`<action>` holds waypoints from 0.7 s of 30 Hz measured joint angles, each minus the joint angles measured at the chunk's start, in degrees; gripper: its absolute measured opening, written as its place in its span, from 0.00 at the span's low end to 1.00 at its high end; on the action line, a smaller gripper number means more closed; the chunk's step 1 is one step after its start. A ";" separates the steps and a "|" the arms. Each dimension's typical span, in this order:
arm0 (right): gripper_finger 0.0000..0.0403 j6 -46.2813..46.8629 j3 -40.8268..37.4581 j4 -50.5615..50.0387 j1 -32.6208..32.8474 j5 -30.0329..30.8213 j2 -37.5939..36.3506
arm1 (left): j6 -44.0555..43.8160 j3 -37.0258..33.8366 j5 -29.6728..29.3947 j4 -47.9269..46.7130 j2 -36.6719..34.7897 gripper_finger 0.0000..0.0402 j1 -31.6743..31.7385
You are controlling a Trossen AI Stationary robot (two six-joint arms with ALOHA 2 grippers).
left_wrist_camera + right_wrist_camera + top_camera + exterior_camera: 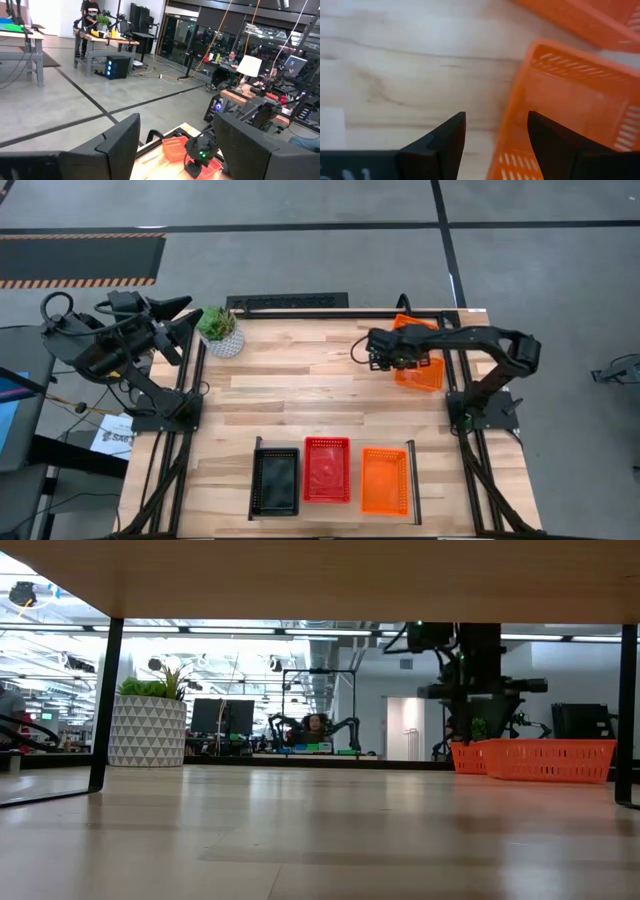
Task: Stack baskets on shelf by color
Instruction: Stack the bottom orange bin on the top of the orange bin on the shelf
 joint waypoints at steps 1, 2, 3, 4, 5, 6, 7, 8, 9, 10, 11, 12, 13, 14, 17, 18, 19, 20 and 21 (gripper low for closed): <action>0.58 -0.05 0.00 0.24 -0.34 -0.06 0.47 | 0.00 0.00 -0.02 0.02 0.02 0.60 0.00; 0.58 -0.14 0.02 0.50 -0.59 -0.04 0.85 | 0.00 0.00 0.00 0.00 0.00 0.60 0.00; 0.58 -0.35 0.02 0.75 -0.86 -0.16 1.31 | 0.00 0.00 -0.01 0.01 0.01 0.60 -0.01; 0.57 -0.40 0.02 1.07 -1.05 -0.25 1.69 | 0.01 0.00 -0.01 0.00 0.01 0.60 0.00; 0.57 -0.40 0.00 1.21 -1.31 -0.46 2.01 | 0.02 0.00 -0.01 0.00 0.02 0.60 -0.01; 0.55 -0.37 0.00 1.29 -1.64 -0.68 2.29 | 0.02 0.00 -0.01 -0.02 0.01 0.60 -0.01; 0.53 -0.37 0.06 1.35 -1.91 -1.10 2.72 | 0.01 0.00 -0.02 -0.02 0.00 0.60 0.00; 0.51 -0.39 0.07 1.37 -2.23 -1.47 3.31 | 0.02 0.00 0.00 -0.07 0.00 0.60 0.00; 0.48 -0.46 0.04 1.31 -2.39 -1.64 3.90 | 0.02 0.00 0.00 -0.09 0.02 0.60 0.00; 0.45 -0.81 0.04 1.33 -2.57 -1.76 4.38 | 0.02 0.00 0.00 -0.20 0.01 0.60 0.00; 0.42 -1.40 0.03 1.36 -2.67 -2.12 4.71 | 0.02 0.00 -0.02 -0.44 0.00 0.60 0.00; 0.38 -1.75 0.04 1.50 -2.69 -2.48 5.06 | 0.02 0.00 0.00 -0.81 0.00 0.60 0.00; 0.34 -1.89 0.04 1.73 -2.69 -2.48 5.42 | 0.02 0.00 -0.01 -1.09 0.00 0.60 0.00; 0.30 -1.91 0.02 1.79 -2.65 -2.56 5.66 | 0.01 0.00 0.00 -1.23 0.01 0.60 0.00; 0.12 -2.08 0.04 2.74 -1.96 -2.59 5.77 | -0.17 0.00 0.02 -1.36 0.00 0.60 0.00; 0.07 -2.10 0.04 2.73 -1.68 -2.58 5.70 | -0.17 0.00 0.02 -1.37 0.00 0.60 0.00; 0.04 -2.11 0.04 2.58 -1.30 -2.58 5.49 | -0.20 0.00 0.01 -1.36 0.00 0.60 0.00; 0.03 -1.90 0.04 2.32 -0.94 -2.74 5.20 | -0.20 0.00 0.01 -1.36 0.00 0.60 -0.01; 0.04 -1.57 0.04 2.17 -0.58 -3.43 4.77 | -0.20 0.02 0.02 -1.36 0.00 0.60 0.00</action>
